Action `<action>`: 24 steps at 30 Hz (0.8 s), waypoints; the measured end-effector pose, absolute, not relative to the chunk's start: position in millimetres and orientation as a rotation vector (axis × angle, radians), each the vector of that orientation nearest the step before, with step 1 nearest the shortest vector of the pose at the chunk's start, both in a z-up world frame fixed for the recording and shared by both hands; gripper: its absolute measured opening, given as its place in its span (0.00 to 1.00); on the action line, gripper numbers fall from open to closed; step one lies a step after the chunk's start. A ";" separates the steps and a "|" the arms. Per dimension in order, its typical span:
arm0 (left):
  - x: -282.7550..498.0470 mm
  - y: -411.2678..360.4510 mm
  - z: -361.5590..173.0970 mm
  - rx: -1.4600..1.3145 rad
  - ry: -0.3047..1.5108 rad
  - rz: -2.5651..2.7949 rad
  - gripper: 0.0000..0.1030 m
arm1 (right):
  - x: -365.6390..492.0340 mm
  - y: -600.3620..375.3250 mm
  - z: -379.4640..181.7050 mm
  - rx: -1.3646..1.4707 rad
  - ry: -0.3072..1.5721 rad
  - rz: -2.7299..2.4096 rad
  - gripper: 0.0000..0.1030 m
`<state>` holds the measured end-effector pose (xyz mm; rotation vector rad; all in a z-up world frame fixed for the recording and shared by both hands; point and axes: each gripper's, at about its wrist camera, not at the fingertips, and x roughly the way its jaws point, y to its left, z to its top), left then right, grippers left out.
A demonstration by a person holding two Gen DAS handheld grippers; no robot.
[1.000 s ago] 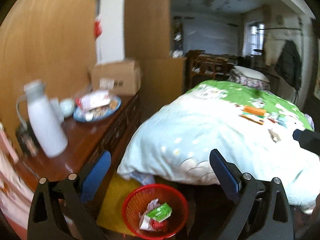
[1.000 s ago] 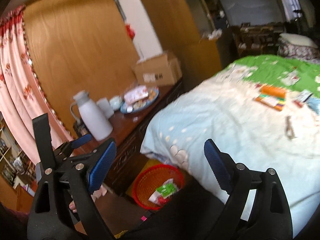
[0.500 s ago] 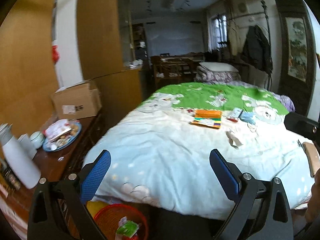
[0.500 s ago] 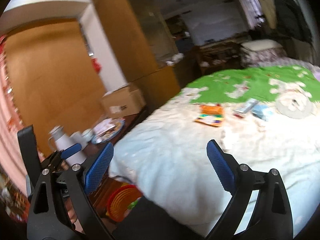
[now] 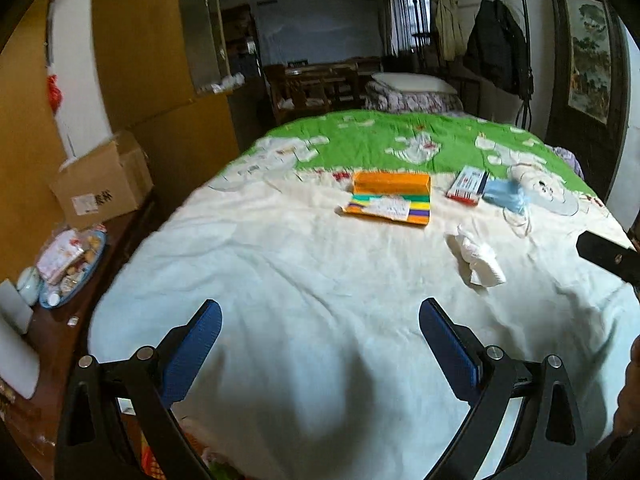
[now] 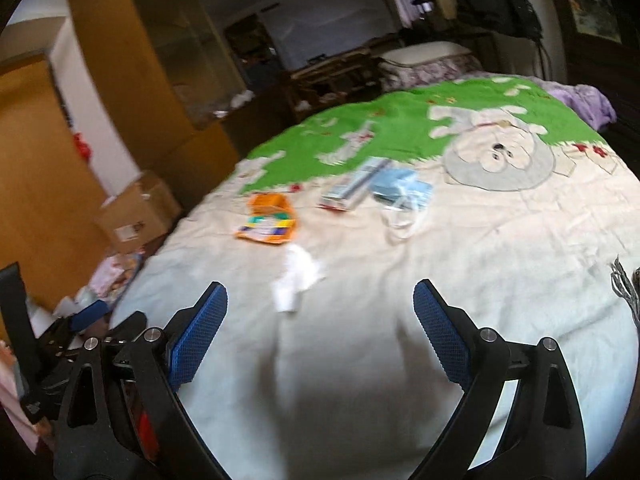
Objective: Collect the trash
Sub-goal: 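Move both tools back over the bed toward the remaining trash, then grasp the orange striped medicine box with the left tool and lift it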
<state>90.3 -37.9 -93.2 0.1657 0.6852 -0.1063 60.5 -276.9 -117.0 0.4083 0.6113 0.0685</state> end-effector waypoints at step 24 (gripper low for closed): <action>280.4 -158.3 -118.8 0.304 0.737 -0.148 0.94 | 93.1 -307.0 -166.8 0.564 0.688 0.080 0.88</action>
